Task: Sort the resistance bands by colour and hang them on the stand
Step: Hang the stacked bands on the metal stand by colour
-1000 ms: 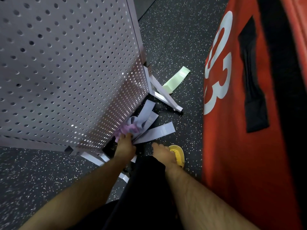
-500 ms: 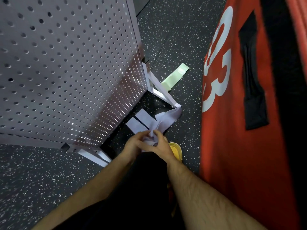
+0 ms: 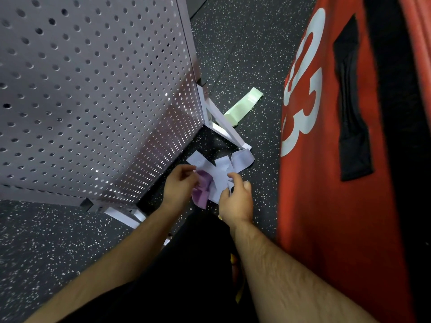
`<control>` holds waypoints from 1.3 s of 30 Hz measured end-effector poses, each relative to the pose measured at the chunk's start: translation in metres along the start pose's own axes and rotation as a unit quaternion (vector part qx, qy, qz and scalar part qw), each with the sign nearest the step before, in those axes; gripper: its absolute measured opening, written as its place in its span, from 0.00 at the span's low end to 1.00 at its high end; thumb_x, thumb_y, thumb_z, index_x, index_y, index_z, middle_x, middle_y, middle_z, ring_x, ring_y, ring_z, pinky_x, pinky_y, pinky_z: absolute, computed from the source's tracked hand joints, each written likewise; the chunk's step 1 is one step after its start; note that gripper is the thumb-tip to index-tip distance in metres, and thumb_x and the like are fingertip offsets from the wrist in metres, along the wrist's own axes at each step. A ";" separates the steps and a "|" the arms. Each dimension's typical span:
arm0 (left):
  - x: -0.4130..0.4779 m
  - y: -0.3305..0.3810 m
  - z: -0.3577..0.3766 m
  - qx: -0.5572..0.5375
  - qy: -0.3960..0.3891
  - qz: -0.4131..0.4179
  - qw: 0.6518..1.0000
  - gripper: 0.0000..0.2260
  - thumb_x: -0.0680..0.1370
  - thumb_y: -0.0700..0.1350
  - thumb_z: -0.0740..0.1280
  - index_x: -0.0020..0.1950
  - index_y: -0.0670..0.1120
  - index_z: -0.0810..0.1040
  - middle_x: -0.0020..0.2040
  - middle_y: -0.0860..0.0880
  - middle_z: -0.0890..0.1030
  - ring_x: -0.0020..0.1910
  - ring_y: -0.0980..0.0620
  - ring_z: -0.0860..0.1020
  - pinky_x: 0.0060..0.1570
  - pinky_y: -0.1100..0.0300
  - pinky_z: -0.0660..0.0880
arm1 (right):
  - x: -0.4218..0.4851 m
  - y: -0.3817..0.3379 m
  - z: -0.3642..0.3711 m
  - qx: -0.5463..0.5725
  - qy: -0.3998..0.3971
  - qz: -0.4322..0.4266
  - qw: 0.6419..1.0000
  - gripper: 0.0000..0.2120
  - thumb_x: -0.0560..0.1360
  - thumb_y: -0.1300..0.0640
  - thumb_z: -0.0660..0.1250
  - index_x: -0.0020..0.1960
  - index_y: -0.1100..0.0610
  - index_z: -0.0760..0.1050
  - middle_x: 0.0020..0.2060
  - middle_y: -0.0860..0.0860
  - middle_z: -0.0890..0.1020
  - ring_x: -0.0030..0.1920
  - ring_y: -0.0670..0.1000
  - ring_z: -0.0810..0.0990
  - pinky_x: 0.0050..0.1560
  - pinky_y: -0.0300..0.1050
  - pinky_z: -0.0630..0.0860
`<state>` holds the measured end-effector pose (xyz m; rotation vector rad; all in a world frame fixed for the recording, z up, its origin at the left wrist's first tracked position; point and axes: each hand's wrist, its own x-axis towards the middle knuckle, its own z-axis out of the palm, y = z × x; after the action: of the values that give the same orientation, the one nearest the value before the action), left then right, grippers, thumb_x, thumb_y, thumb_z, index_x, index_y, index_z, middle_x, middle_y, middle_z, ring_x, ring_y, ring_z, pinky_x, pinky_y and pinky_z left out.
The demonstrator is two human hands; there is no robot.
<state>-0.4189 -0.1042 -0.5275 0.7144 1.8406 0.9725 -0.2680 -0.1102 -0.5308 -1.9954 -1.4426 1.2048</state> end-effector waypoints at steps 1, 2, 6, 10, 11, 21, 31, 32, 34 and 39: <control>-0.002 0.002 0.000 -0.008 0.011 0.011 1.000 0.11 0.74 0.35 0.67 0.51 0.49 0.80 0.48 0.44 0.83 0.47 0.49 0.81 0.48 0.54 0.78 | 0.000 0.000 0.001 -0.016 0.002 0.002 1.000 0.20 0.79 0.60 0.59 0.67 0.45 0.71 0.60 0.51 0.70 0.42 0.52 0.76 0.49 0.45 0.75; -0.004 0.003 -0.001 -0.011 0.020 0.022 0.999 0.11 0.74 0.35 0.66 0.51 0.49 0.80 0.48 0.44 0.83 0.46 0.50 0.81 0.47 0.53 0.78 | 0.000 0.001 0.002 -0.026 0.003 0.004 1.000 0.19 0.78 0.60 0.60 0.67 0.45 0.72 0.59 0.51 0.70 0.42 0.53 0.77 0.49 0.46 0.76; -0.002 0.002 0.001 0.065 0.042 0.053 0.996 0.09 0.76 0.35 0.65 0.51 0.47 0.78 0.42 0.52 0.79 0.38 0.62 0.76 0.39 0.66 0.72 | 0.000 0.000 0.002 -0.051 -0.008 -0.007 0.999 0.18 0.77 0.58 0.62 0.66 0.46 0.74 0.58 0.51 0.70 0.44 0.54 0.78 0.48 0.45 0.77; -0.001 0.003 0.005 0.134 -0.035 0.030 0.990 0.10 0.74 0.36 0.65 0.52 0.47 0.78 0.40 0.49 0.78 0.34 0.56 0.75 0.31 0.66 0.71 | 0.002 -0.006 0.000 -0.054 -0.015 -0.007 0.998 0.19 0.76 0.57 0.62 0.66 0.47 0.73 0.57 0.52 0.71 0.46 0.56 0.79 0.49 0.48 0.77; 0.000 0.005 0.006 0.121 -0.070 0.015 0.990 0.10 0.74 0.35 0.64 0.51 0.45 0.78 0.41 0.46 0.80 0.33 0.53 0.76 0.31 0.63 0.73 | 0.003 -0.007 -0.002 -0.047 -0.013 -0.007 0.999 0.19 0.75 0.57 0.63 0.66 0.47 0.73 0.57 0.52 0.72 0.46 0.55 0.79 0.50 0.48 0.77; 0.005 0.049 0.028 -0.124 -0.215 -0.069 0.966 0.11 0.64 0.35 0.61 0.44 0.38 0.76 0.38 0.40 0.80 0.35 0.48 0.77 0.37 0.60 0.75 | 0.008 -0.019 -0.015 0.069 -0.093 -0.035 0.993 0.09 0.75 0.58 0.68 0.54 0.51 0.80 0.53 0.50 0.78 0.46 0.45 0.77 0.38 0.29 0.69; 0.077 0.084 0.099 0.412 -0.189 0.244 0.857 0.15 0.80 0.50 0.62 0.64 0.46 0.77 0.63 0.48 0.75 0.59 0.51 0.75 0.60 0.54 0.71 | 0.023 -0.030 -0.012 0.082 0.128 0.069 0.986 0.11 0.79 0.59 0.66 0.60 0.60 0.78 0.57 0.57 0.76 0.51 0.56 0.78 0.48 0.39 0.69; 0.090 0.088 0.110 0.498 -0.188 0.272 0.802 0.17 0.81 0.53 0.60 0.65 0.46 0.76 0.65 0.47 0.74 0.63 0.49 0.73 0.63 0.52 0.69 | 0.022 -0.029 -0.011 0.073 0.131 0.076 0.986 0.10 0.80 0.58 0.65 0.59 0.60 0.78 0.56 0.57 0.76 0.52 0.57 0.79 0.48 0.40 0.70; 0.111 0.097 0.131 0.626 -0.187 0.292 0.698 0.20 0.82 0.56 0.57 0.67 0.45 0.74 0.70 0.43 0.71 0.70 0.45 0.67 0.70 0.48 0.62 | 0.019 -0.025 -0.009 0.058 0.137 0.079 0.986 0.10 0.80 0.56 0.65 0.59 0.59 0.78 0.57 0.56 0.75 0.53 0.56 0.79 0.50 0.41 0.71; 0.140 0.119 0.167 0.791 -0.176 0.246 0.531 0.21 0.81 0.53 0.57 0.70 0.45 0.72 0.73 0.38 0.69 0.74 0.40 0.64 0.75 0.43 0.54 | 0.031 -0.018 -0.010 0.066 0.116 0.058 0.989 0.12 0.81 0.54 0.64 0.62 0.55 0.77 0.59 0.53 0.74 0.56 0.55 0.78 0.57 0.45 0.74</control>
<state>-0.3178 0.1223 -0.5357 2.3358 1.6987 -0.9765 -0.2671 -0.0732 -0.5251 -2.0731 -1.1204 1.0420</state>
